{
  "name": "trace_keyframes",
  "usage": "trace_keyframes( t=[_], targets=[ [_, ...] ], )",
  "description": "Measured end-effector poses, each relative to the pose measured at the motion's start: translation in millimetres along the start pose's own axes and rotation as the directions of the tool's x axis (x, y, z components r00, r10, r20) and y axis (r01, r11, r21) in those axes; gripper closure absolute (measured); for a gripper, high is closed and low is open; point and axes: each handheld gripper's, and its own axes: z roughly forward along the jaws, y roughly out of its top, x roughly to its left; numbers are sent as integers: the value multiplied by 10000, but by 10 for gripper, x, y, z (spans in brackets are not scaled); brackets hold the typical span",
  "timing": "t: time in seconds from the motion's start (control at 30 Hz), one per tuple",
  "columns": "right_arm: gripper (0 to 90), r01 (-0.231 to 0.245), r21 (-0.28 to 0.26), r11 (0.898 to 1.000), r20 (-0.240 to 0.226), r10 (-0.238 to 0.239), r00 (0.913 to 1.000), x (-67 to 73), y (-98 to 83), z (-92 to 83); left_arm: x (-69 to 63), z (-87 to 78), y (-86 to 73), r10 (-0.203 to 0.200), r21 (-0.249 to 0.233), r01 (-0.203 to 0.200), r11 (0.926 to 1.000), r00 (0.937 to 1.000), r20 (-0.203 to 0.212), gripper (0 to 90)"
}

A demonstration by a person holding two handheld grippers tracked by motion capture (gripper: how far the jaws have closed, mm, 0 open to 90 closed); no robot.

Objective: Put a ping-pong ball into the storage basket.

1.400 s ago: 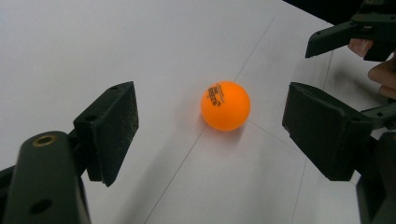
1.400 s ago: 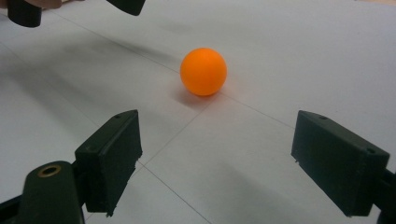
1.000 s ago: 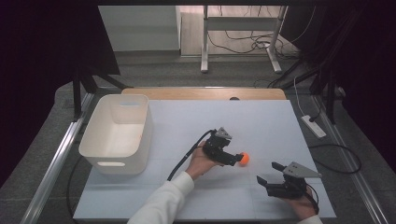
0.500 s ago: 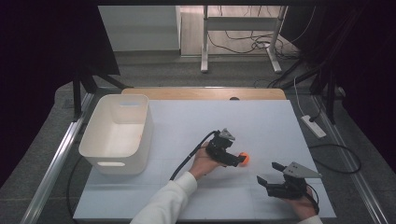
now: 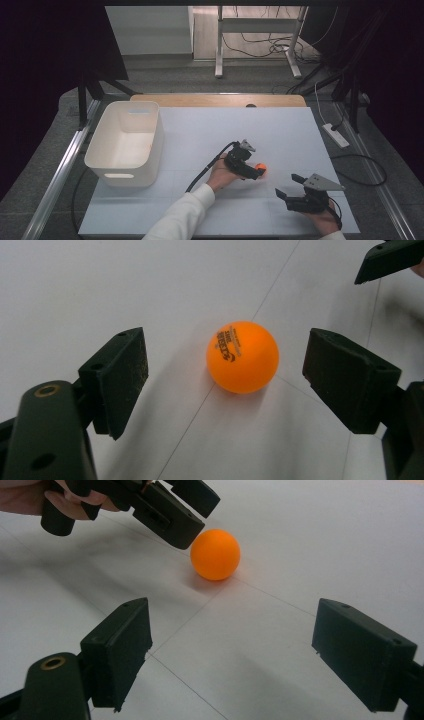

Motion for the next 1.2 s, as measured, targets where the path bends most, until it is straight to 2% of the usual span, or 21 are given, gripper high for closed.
trace_keyframes(
  t=[0.4,0.53,0.77,1.0,1.2],
  targets=[
    [156,-23,-5,10000,16,23,10000,1,-2,-2,-11,135,11,-96,164,95,9998,10000,27,191],
    [156,-28,1,10000,13,28,10000,1,-3,-2,-8,166,17,28,304,-27,9995,10000,-16,191],
    [157,-20,2,10000,44,20,10000,3,-2,-5,9,215,11,-17,406,20,9992,10000,-75,199],
    [157,-15,39,10000,55,14,10000,-6,-7,-6,7,239,4,-42,344,38,9994,9999,103,287],
    [157,-32,24,10000,60,31,10000,-8,-8,-8,-25,233,8,66,239,-76,9997,9991,410,448]
  ],
)
